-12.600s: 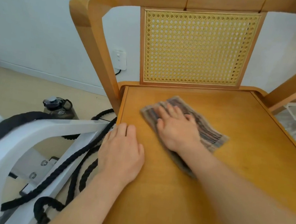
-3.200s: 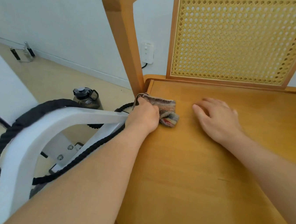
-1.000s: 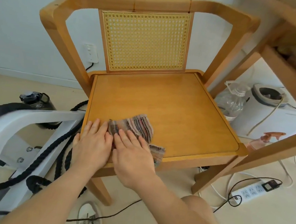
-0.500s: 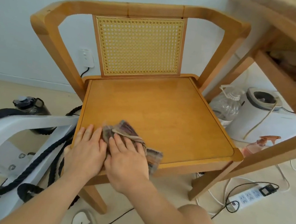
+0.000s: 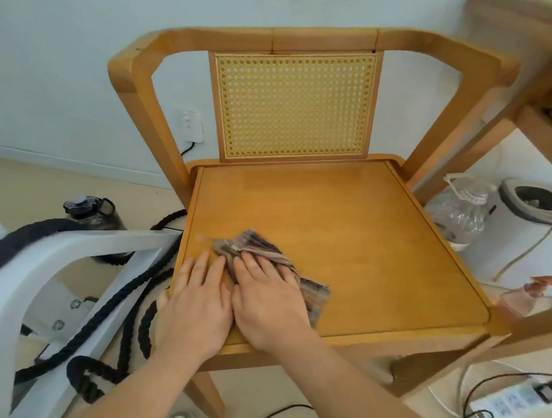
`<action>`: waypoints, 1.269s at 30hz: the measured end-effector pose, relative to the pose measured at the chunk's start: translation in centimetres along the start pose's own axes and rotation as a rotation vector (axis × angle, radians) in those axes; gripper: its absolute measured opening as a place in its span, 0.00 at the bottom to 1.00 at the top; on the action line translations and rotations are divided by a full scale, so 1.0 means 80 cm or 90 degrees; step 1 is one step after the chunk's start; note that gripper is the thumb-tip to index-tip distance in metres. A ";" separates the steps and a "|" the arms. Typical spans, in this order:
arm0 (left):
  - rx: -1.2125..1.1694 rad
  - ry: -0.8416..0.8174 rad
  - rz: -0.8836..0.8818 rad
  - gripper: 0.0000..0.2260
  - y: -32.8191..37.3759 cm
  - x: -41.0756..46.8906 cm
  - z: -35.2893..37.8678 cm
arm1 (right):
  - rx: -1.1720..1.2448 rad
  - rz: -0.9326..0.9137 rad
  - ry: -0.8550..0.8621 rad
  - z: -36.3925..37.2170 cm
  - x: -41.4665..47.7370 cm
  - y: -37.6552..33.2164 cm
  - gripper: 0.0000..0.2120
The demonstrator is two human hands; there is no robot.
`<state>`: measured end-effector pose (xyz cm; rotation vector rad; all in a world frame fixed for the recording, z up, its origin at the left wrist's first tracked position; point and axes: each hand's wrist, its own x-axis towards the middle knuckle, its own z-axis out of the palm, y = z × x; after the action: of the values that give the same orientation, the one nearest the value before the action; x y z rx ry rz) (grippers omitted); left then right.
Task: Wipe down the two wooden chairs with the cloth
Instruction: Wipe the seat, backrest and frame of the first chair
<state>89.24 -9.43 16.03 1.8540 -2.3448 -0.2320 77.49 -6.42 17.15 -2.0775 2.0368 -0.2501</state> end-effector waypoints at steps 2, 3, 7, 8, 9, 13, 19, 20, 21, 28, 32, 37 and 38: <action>0.010 0.004 0.007 0.23 -0.002 -0.002 -0.003 | -0.002 -0.001 0.006 -0.016 -0.004 0.043 0.24; 0.015 0.004 0.012 0.23 -0.002 -0.001 -0.003 | -0.019 0.050 0.039 -0.024 -0.011 0.082 0.24; 0.022 0.004 0.011 0.23 0.001 -0.001 -0.002 | -0.065 0.380 0.057 -0.072 -0.037 0.242 0.27; 0.026 0.002 0.011 0.23 0.003 0.000 -0.002 | -0.064 0.418 0.063 -0.077 -0.036 0.249 0.28; 0.026 -0.002 0.007 0.23 0.004 0.001 -0.002 | -0.058 0.432 0.074 -0.074 -0.028 0.239 0.29; 0.016 -0.011 -0.002 0.23 0.006 -0.001 -0.003 | -0.017 0.193 0.059 -0.021 0.003 0.085 0.27; -0.076 -0.031 -0.001 0.21 -0.005 0.004 -0.013 | 0.020 -0.044 -0.018 -0.016 -0.018 0.037 0.23; -0.095 -0.048 0.006 0.21 -0.007 0.006 -0.016 | -0.002 -0.014 -0.005 -0.023 -0.022 0.069 0.23; -0.115 -0.068 0.014 0.20 -0.010 0.008 -0.020 | -0.026 0.046 0.013 -0.031 -0.023 0.102 0.23; 0.007 -0.045 0.045 0.20 -0.043 0.104 -0.032 | -0.082 0.219 0.004 -0.048 0.053 0.143 0.26; -0.069 0.000 0.033 0.16 -0.052 0.184 -0.021 | -0.041 0.114 0.043 -0.034 0.143 0.113 0.24; -0.140 -0.005 0.036 0.15 -0.063 0.219 -0.023 | 0.048 0.039 0.073 -0.005 0.231 0.036 0.22; -0.182 -0.024 0.035 0.15 -0.066 0.215 -0.030 | 0.091 0.049 0.093 -0.002 0.239 0.023 0.21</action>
<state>90.81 -27.46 17.58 1.6615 -2.2427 -0.5687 76.17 -25.58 16.14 -1.9428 2.1067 -0.5337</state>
